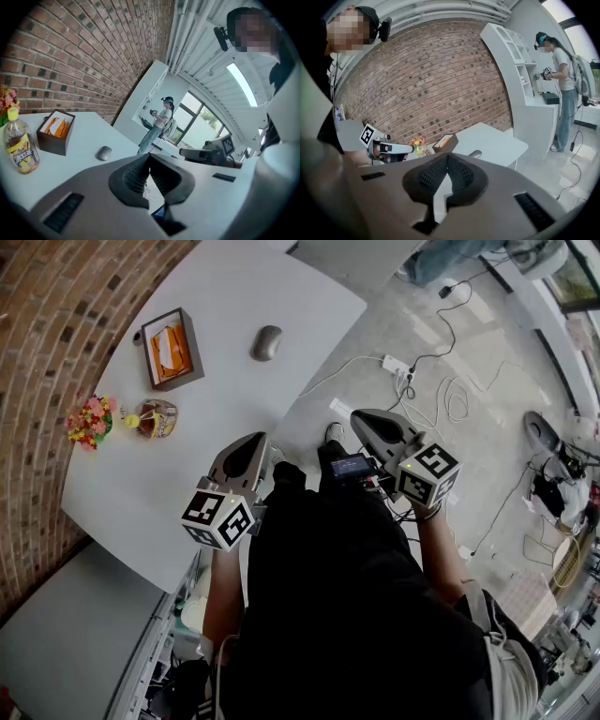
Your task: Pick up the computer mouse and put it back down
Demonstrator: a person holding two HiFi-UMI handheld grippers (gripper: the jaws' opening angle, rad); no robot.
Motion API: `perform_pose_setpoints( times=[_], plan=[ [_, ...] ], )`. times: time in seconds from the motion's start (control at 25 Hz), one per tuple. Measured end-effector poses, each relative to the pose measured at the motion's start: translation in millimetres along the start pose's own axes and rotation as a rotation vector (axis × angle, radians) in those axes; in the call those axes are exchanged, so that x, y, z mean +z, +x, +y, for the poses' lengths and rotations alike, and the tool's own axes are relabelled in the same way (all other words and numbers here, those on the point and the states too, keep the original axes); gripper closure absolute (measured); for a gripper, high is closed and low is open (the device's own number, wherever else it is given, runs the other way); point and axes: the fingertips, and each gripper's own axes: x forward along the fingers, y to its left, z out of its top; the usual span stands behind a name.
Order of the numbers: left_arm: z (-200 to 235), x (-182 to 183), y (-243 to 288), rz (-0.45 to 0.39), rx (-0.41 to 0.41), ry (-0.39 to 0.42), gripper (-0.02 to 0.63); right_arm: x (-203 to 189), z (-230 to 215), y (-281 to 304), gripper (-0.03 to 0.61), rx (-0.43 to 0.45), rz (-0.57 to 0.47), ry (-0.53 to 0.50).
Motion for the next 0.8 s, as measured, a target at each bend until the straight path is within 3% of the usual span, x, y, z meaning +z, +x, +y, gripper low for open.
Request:
perform_pose_setpoints(
  times=[0.32,0.64,0.8],
  plan=[
    [-31,0,34,0.019,0.000,-0.013,0.601,12,-15,-15,0.560,0.043,0.003,-0.076],
    [-61,6,78,0.008,0.055,-0.016,0.601,24,-50,-34,0.560,0.128,0.009,-0.088],
    [-69,13,96,-0.041,0.104,-0.037,0.600,29,-71,-43,0.560,0.185,0.006,-0.094]
  ],
)
